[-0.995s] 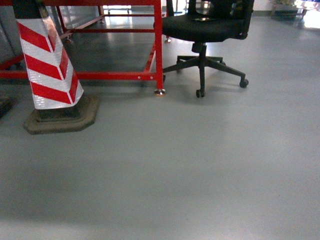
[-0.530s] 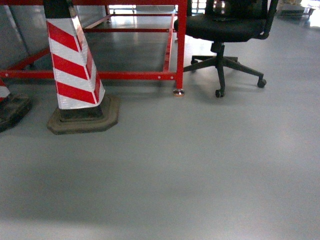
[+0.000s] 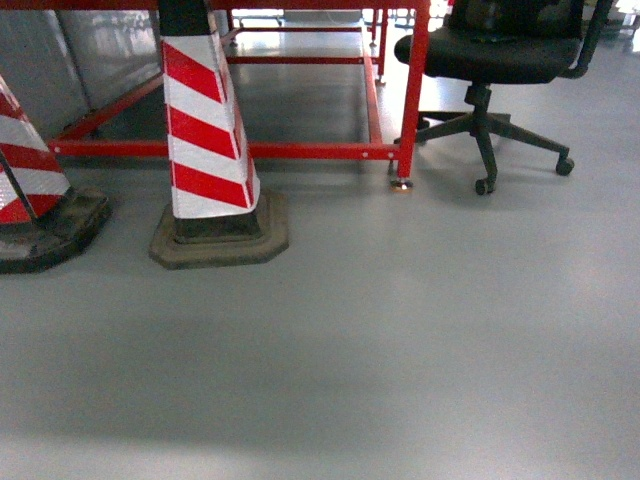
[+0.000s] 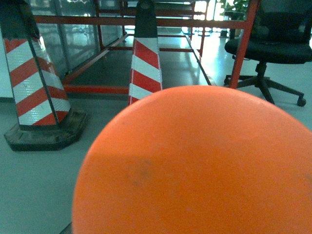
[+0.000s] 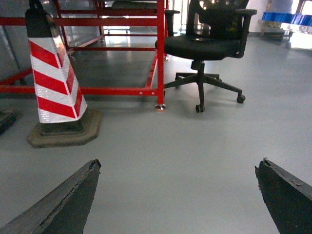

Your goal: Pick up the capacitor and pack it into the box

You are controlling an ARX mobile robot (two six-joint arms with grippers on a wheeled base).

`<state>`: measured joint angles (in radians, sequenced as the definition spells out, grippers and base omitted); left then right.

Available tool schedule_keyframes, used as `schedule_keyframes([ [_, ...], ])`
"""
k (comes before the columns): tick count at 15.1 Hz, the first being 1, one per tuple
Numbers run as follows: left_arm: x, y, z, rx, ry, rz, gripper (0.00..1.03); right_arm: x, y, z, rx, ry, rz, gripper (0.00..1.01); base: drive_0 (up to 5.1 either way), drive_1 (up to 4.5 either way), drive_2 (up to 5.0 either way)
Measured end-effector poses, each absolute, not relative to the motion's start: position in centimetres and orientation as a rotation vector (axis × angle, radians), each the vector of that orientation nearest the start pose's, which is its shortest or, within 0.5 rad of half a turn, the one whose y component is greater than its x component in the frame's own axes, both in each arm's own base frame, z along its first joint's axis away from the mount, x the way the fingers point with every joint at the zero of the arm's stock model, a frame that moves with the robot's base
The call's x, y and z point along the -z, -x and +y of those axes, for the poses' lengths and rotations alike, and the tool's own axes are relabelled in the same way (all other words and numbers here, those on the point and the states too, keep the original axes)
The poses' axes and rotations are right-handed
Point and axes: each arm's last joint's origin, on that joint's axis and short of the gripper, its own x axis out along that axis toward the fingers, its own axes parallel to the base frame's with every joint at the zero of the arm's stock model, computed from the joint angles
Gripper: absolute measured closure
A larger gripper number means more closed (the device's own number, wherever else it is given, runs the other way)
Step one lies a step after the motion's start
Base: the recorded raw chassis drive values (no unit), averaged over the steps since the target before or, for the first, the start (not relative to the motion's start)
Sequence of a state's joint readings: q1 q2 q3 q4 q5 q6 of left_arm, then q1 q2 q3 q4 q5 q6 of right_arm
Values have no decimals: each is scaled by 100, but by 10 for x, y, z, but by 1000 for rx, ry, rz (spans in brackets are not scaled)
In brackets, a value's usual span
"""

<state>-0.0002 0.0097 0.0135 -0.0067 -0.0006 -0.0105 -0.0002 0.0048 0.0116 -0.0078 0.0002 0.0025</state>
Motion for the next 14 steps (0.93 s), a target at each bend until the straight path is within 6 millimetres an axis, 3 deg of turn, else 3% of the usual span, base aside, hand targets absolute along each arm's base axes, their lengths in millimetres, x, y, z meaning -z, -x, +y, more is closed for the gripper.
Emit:
schedule_keyframes([
  [11, -167, -97, 0, 0, 10, 4, 59, -167, -97, 0, 0, -2, -2, 3, -503, 242, 242],
  [14, -167, -97, 0, -6, 10, 4, 59, -167, -97, 0, -4, -2, -5, 3, 0, 0, 0],
])
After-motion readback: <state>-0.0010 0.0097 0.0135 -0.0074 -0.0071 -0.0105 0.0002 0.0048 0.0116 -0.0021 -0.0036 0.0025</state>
